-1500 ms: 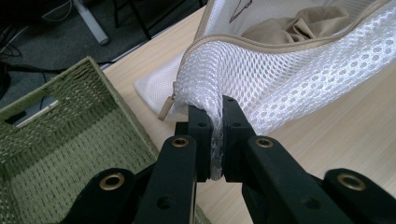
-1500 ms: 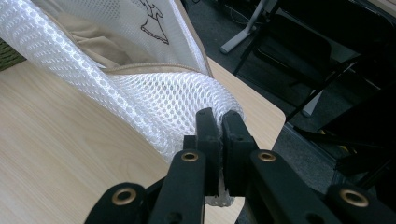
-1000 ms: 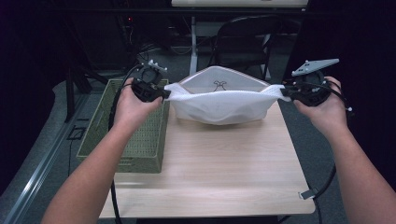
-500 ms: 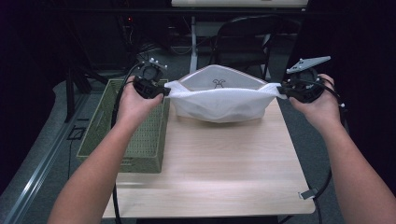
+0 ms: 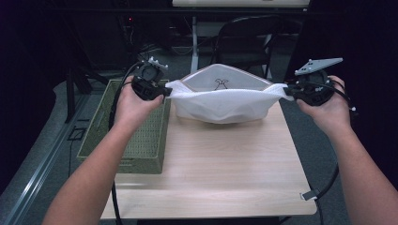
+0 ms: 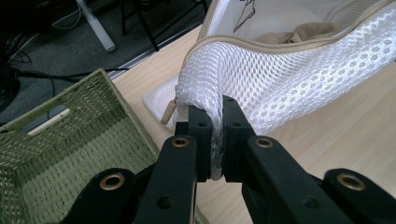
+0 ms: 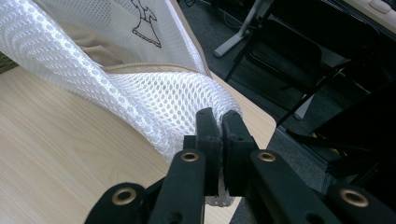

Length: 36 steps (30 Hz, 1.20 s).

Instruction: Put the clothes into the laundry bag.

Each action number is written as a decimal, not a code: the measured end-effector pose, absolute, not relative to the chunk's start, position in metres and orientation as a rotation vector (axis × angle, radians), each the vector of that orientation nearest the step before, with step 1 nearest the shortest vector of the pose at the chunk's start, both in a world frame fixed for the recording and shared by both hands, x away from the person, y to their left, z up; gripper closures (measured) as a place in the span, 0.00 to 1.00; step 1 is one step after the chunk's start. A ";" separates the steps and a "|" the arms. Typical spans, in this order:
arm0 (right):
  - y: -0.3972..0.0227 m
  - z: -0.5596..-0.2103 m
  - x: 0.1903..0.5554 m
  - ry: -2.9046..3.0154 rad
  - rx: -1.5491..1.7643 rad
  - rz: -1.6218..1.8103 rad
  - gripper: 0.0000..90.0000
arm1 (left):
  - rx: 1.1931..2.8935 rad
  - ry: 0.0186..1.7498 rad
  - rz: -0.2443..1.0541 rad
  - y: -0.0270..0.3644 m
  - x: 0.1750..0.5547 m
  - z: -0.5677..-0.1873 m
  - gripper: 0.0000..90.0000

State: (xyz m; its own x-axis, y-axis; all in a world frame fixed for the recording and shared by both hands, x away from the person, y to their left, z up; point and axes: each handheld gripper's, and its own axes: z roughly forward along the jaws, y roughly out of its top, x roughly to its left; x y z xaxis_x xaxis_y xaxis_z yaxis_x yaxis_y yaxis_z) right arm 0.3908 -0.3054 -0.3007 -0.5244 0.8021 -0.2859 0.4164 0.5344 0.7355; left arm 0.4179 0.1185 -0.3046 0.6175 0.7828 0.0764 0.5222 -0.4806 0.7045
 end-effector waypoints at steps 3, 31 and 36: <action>-0.305 -0.302 0.388 2.158 0.982 0.803 0.97 | 2.209 1.014 0.521 0.118 0.414 -0.307 0.95; -0.305 -0.318 0.361 2.256 0.940 0.799 0.97 | 2.225 1.002 0.403 0.130 0.389 -0.327 0.95; -0.304 -0.320 0.355 2.273 0.929 0.784 0.96 | 2.234 0.993 0.401 0.129 0.383 -0.330 0.95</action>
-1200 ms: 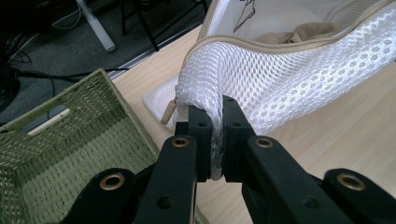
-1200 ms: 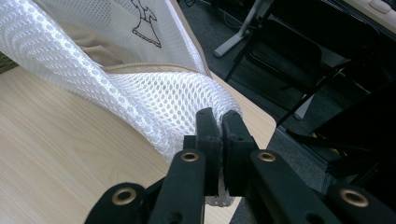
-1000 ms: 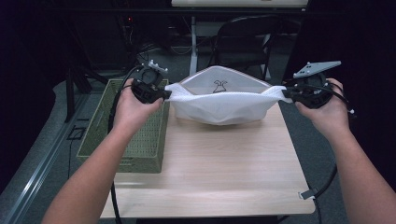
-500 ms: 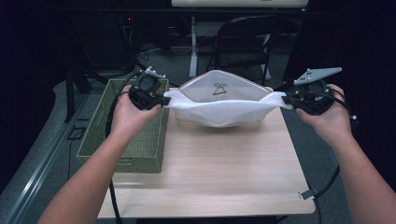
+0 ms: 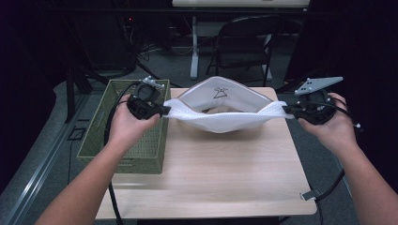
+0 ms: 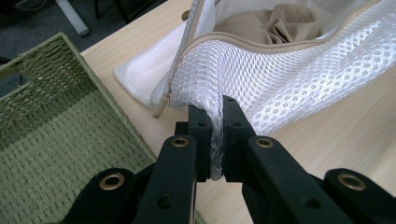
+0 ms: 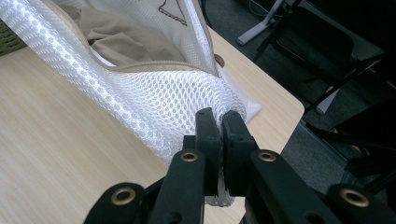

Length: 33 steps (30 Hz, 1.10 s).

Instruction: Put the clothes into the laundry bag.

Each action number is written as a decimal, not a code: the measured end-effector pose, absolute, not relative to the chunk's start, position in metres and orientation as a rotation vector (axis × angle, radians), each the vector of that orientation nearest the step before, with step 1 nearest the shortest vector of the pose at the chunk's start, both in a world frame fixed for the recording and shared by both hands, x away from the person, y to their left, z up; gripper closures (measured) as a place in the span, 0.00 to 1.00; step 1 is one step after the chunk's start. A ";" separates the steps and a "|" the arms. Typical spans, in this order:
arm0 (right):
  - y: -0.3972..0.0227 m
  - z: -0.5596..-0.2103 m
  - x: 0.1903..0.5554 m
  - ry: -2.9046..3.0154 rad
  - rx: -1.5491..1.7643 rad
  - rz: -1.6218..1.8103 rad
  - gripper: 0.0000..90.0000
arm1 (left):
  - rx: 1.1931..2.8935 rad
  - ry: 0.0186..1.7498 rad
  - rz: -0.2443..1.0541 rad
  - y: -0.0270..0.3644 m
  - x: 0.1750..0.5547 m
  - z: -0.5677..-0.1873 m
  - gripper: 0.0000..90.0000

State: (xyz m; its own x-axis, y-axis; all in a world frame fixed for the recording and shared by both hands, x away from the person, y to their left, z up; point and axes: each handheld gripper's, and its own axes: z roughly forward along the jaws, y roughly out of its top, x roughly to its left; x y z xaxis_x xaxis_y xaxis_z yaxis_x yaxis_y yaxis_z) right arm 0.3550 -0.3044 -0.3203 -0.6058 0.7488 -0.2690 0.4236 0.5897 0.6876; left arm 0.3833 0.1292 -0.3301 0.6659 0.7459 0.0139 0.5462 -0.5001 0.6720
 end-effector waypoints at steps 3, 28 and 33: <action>-0.305 -0.324 0.351 2.280 0.930 0.796 0.96 | 2.228 0.991 0.394 0.129 0.379 -0.334 0.95; -0.307 -0.396 0.292 2.323 0.952 0.871 0.96 | 2.234 0.954 0.349 0.139 0.308 -0.420 0.94; -0.306 -0.413 0.282 2.329 0.964 0.878 0.96 | 2.227 0.958 0.347 0.141 0.300 -0.436 0.94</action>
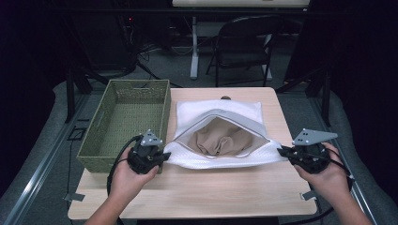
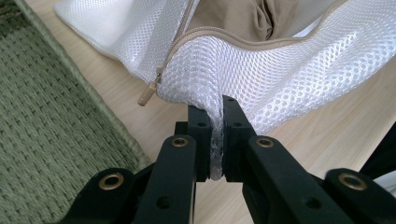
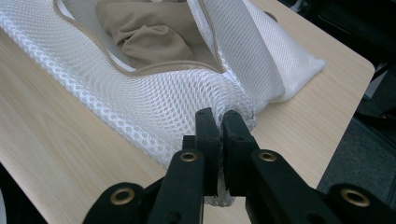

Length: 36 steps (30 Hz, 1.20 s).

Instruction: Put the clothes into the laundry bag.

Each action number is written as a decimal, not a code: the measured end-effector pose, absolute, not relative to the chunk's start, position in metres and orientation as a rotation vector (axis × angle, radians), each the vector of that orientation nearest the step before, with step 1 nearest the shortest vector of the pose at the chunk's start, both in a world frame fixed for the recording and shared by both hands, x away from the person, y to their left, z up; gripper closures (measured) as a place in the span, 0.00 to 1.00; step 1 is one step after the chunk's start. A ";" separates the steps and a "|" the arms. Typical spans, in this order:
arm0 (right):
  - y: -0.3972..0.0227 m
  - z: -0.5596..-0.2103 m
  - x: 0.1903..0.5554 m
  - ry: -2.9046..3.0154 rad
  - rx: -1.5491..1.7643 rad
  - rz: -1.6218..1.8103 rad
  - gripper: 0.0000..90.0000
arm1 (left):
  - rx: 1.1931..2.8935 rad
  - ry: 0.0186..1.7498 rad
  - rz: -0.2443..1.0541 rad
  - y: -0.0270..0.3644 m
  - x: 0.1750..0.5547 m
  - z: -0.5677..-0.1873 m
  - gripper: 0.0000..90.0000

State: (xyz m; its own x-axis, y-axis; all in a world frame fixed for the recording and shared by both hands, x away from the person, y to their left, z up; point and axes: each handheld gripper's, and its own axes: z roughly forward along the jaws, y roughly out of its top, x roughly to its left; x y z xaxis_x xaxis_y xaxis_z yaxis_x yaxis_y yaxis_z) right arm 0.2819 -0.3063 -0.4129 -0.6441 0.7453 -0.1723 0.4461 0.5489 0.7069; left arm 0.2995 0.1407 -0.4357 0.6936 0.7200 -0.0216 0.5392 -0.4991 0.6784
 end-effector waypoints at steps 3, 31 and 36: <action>-0.306 -0.422 0.275 2.313 0.978 0.900 0.96 | 2.219 0.961 0.349 0.141 0.293 -0.444 0.94; -0.305 -0.509 0.239 2.384 1.147 0.876 0.96 | 2.195 1.060 0.221 0.146 0.263 -0.524 0.93; -0.306 -0.519 0.237 2.410 1.188 0.876 0.95 | 2.223 1.075 0.184 0.145 0.261 -0.533 0.92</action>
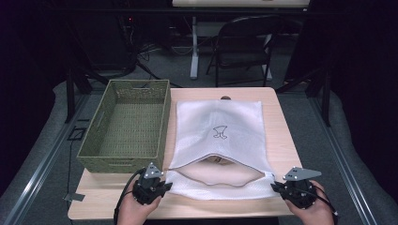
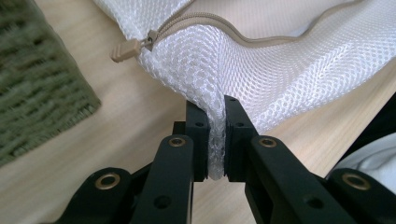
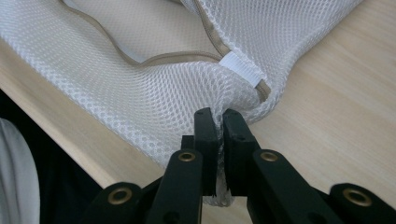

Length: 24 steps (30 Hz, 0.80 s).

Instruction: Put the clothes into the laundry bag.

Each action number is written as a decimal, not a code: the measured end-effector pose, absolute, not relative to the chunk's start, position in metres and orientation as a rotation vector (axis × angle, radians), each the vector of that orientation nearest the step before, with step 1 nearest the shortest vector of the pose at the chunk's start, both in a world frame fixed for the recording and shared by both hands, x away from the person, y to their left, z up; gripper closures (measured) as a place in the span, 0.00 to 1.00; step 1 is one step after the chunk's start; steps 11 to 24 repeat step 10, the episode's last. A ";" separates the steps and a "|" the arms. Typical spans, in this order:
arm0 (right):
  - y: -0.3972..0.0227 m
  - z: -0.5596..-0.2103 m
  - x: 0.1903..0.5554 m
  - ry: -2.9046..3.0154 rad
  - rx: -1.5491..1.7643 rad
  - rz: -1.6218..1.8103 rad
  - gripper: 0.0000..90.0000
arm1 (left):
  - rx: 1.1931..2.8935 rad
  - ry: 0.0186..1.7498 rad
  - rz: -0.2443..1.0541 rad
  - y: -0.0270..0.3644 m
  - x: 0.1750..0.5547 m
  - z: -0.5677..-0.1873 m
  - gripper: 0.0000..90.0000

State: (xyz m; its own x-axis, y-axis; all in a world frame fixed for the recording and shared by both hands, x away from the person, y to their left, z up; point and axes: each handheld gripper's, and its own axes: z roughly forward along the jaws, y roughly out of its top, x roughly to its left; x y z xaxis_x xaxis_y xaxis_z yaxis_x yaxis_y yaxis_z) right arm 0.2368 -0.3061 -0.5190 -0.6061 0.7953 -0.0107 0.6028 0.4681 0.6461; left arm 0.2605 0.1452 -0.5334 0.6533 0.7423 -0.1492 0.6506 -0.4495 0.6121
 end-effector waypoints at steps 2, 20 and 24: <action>-0.307 -0.520 0.235 2.410 1.205 0.881 0.93 | 2.216 1.072 0.175 0.145 0.259 -0.534 0.90; -0.312 -0.513 0.231 2.322 1.211 0.975 0.63 | 2.117 1.079 0.193 0.153 0.255 -0.523 0.54; -0.312 -0.513 0.231 2.322 1.211 0.975 0.63 | 2.117 1.079 0.193 0.153 0.255 -0.523 0.54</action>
